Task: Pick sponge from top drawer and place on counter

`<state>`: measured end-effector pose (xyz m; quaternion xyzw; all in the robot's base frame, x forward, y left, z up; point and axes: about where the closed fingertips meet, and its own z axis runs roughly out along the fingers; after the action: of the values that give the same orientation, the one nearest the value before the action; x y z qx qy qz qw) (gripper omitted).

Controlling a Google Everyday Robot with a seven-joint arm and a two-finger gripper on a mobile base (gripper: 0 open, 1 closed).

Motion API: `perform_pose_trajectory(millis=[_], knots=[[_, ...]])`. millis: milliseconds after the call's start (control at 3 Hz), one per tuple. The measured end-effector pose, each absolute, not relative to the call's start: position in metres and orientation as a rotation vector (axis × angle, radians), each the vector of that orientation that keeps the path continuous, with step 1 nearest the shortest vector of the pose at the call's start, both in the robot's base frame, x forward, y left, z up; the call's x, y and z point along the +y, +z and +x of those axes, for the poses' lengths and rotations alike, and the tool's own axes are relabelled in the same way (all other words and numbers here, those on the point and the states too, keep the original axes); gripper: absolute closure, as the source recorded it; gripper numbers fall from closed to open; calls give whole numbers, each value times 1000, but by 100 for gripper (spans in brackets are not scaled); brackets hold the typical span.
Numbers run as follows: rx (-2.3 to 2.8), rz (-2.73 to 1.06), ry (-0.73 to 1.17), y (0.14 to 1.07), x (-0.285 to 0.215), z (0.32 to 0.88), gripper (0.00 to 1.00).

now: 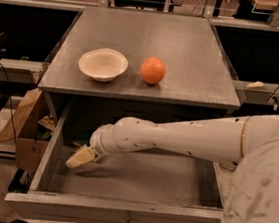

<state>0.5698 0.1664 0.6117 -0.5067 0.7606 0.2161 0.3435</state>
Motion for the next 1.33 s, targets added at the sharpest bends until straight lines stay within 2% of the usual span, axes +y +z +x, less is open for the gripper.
perform_pose_trajectory(millis=[333, 667, 1333], knots=[[1986, -1291, 532, 602, 169, 581, 3], [1984, -1283, 519, 598, 172, 587, 22], [1972, -1291, 513, 599, 170, 591, 68]])
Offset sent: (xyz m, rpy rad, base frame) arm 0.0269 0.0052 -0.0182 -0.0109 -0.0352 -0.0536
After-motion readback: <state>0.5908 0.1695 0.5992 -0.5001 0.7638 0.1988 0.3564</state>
